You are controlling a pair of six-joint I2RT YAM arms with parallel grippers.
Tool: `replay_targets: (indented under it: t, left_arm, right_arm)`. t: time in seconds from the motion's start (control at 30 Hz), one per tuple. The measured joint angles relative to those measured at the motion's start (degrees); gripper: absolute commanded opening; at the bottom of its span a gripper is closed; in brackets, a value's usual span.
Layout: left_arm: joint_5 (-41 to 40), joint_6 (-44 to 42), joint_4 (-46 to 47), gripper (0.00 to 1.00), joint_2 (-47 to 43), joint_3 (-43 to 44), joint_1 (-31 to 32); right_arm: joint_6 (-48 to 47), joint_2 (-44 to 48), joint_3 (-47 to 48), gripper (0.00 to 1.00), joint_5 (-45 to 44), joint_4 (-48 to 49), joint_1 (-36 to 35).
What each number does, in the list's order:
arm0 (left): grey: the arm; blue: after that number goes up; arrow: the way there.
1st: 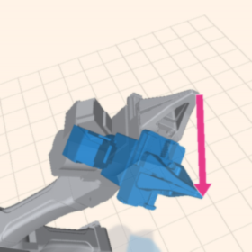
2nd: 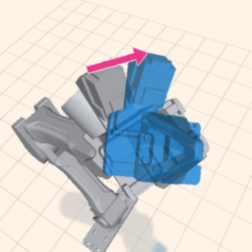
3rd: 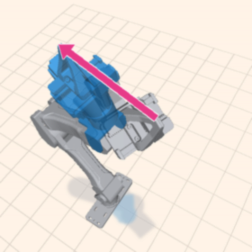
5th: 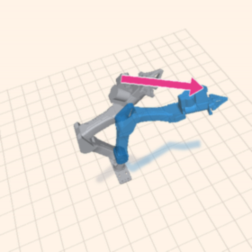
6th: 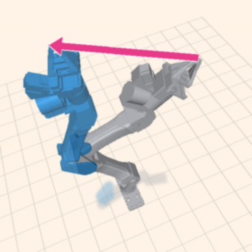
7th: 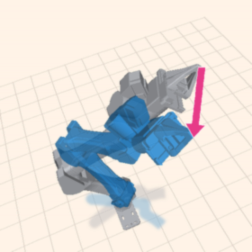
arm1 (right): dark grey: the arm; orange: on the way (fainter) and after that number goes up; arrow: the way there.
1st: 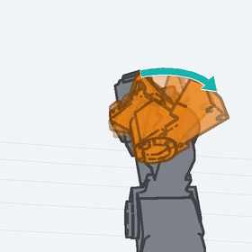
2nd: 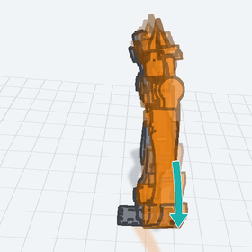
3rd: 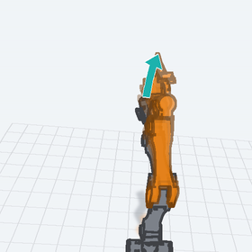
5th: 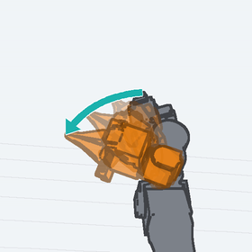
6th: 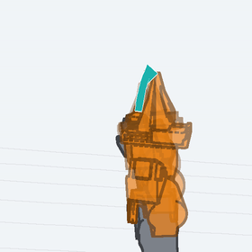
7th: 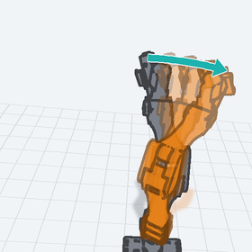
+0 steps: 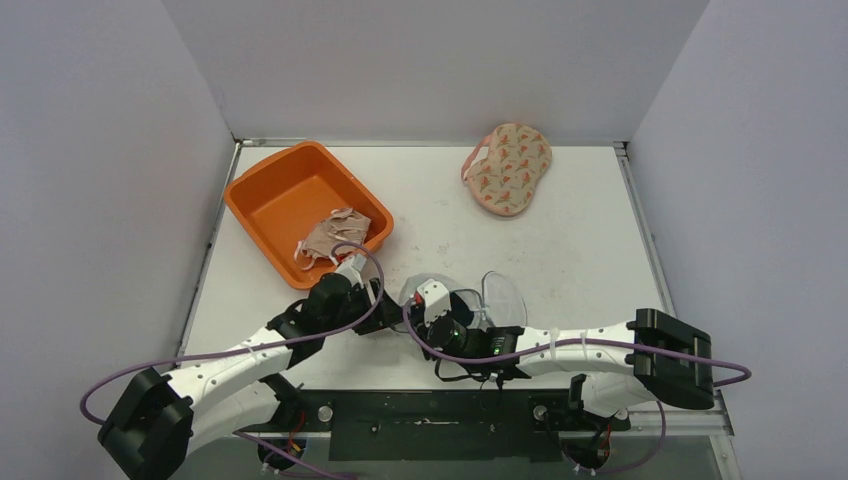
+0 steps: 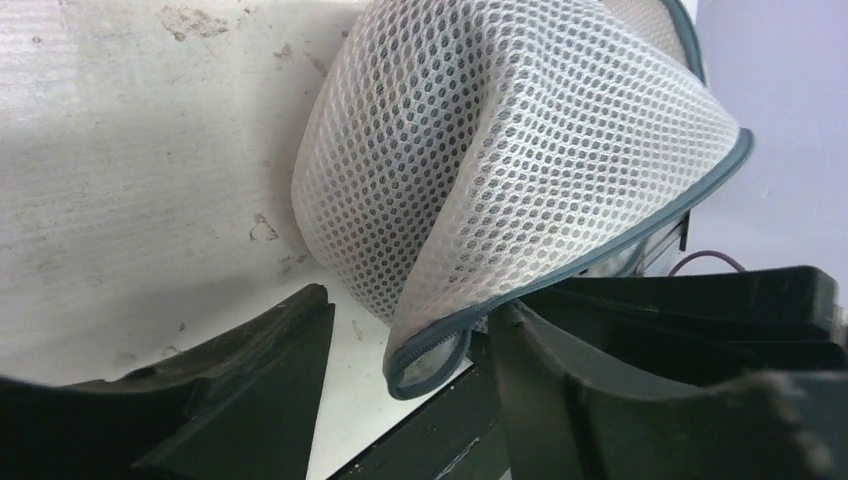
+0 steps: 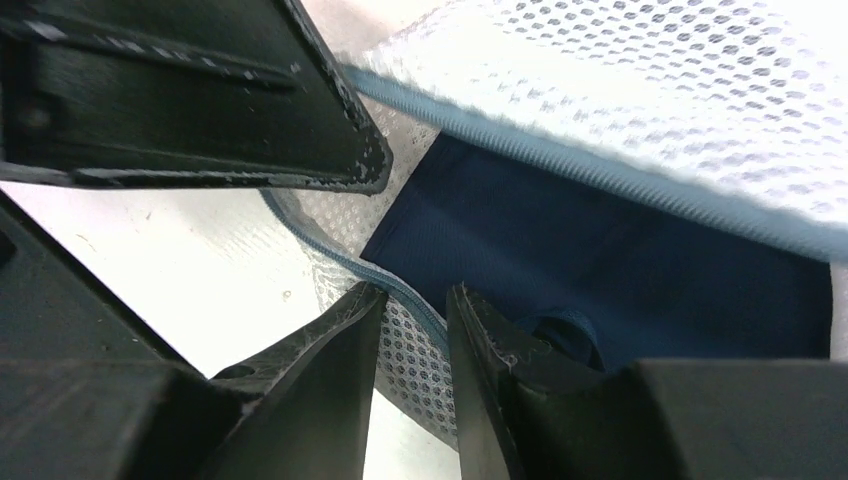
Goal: Unzip the laundry bag and remove the bra
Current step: Pick up the bra from the laundry bag.
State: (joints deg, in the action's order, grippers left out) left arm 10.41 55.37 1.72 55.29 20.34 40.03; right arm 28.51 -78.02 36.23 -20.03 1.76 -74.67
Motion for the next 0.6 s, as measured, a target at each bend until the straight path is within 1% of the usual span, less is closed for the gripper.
replay_targets:
  t: [0.07, 0.13, 0.17, 0.27, 0.37, 0.47, 0.6]
  left_arm:
    - [0.07, -0.04, 0.2, 0.23, 1.36, 0.02, 0.0]
    - [-0.09, -0.22, 0.33, 0.02, 3.13, 0.04, 0.02]
    - [-0.22, -0.37, 0.39, 0.0, 4.02, 0.04, 0.04]
    - [-0.83, -1.22, 0.52, 0.0, 5.86, 0.04, 0.11]
    - [-1.66, -1.81, 0.7, 0.0, 5.99, 0.04, 0.28]
    - [-2.32, -2.25, 0.74, 0.0, 5.79, 0.07, 0.39]
    - [-2.69, -3.02, 0.66, 0.0, 5.66, 0.55, 0.44]
  right_arm:
    - [0.35, 0.0, -0.2, 0.38, 0.2, 1.01, 0.0]
    - [0.66, 0.04, -0.33, 0.45, 0.44, 1.66, 0.0]
    - [0.72, 0.13, -0.35, 0.5, 0.5, 1.77, -0.04]
    - [1.38, 1.75, -0.5, 0.65, 0.02, 1.29, -0.15]
    - [2.21, 5.6, -0.63, 0.73, -2.16, 0.39, -0.48]
    - [2.62, 8.5, 0.09, 0.76, -5.31, -0.96, -0.76]
    - [2.58, 4.92, 4.96, 0.74, -8.52, -5.29, -0.81]
